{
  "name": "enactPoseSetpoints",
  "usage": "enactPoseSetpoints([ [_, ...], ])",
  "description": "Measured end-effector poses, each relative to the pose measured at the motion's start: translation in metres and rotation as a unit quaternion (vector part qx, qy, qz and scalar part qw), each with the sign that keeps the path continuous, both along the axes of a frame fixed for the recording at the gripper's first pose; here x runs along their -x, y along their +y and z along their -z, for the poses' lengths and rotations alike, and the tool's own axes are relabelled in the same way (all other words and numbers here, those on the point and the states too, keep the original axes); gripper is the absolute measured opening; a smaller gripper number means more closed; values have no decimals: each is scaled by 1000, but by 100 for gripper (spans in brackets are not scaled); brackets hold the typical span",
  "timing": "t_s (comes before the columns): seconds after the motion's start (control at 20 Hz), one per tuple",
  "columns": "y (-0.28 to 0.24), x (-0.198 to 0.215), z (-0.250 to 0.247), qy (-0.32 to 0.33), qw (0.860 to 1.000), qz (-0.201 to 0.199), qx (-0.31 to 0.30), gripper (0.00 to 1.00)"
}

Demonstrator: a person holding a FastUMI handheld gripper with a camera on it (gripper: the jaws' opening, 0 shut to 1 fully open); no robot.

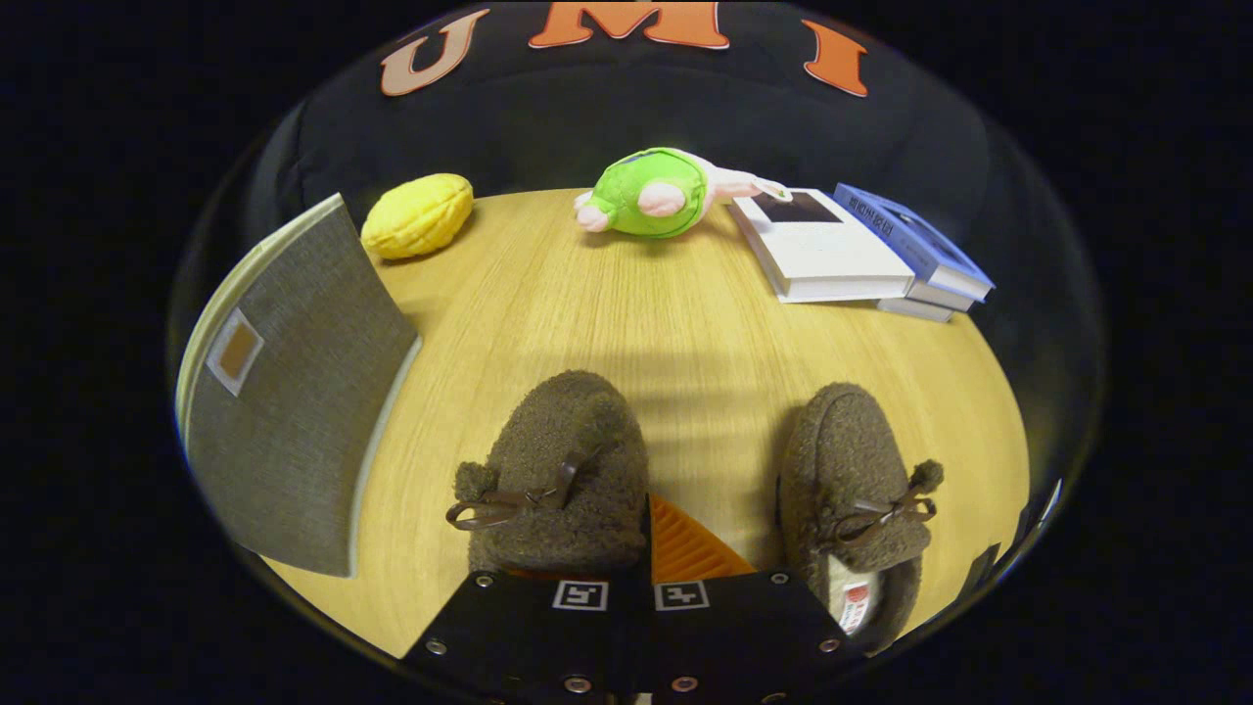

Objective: Open the storage box then place both shoes into the box .Put the left shoe in first, then the right shoe, with the right side of both shoes facing outward in a uniform manner.

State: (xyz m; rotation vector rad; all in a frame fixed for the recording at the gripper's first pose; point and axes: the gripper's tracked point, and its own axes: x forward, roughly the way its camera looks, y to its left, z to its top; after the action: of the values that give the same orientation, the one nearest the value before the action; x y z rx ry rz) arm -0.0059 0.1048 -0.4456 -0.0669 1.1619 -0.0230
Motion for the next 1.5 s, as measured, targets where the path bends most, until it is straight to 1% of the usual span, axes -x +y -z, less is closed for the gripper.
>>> enactPoseSetpoints([
  [0.15, 14, -6, -29, -18, 1000, 0, -17, 3],
  [0.3, 44, -16, -71, -30, 998, 0, -53, 3],
  [0.55, 96, -47, -136, -63, 993, 1, -98, 3],
  [0.75, 143, -69, -165, -72, 989, 3, -127, 3],
  [0.9, 183, -80, -170, -64, 987, -6, -144, 3],
  [1.05, 221, -92, -159, -52, 987, -4, -150, 3],
  [1.2, 254, -99, -140, -31, 988, -11, -148, 3],
  [1.3, 274, -96, -125, -12, 989, -16, -147, 3],
  [1.5, 294, -90, -96, 11, 991, -17, -132, 3],
])
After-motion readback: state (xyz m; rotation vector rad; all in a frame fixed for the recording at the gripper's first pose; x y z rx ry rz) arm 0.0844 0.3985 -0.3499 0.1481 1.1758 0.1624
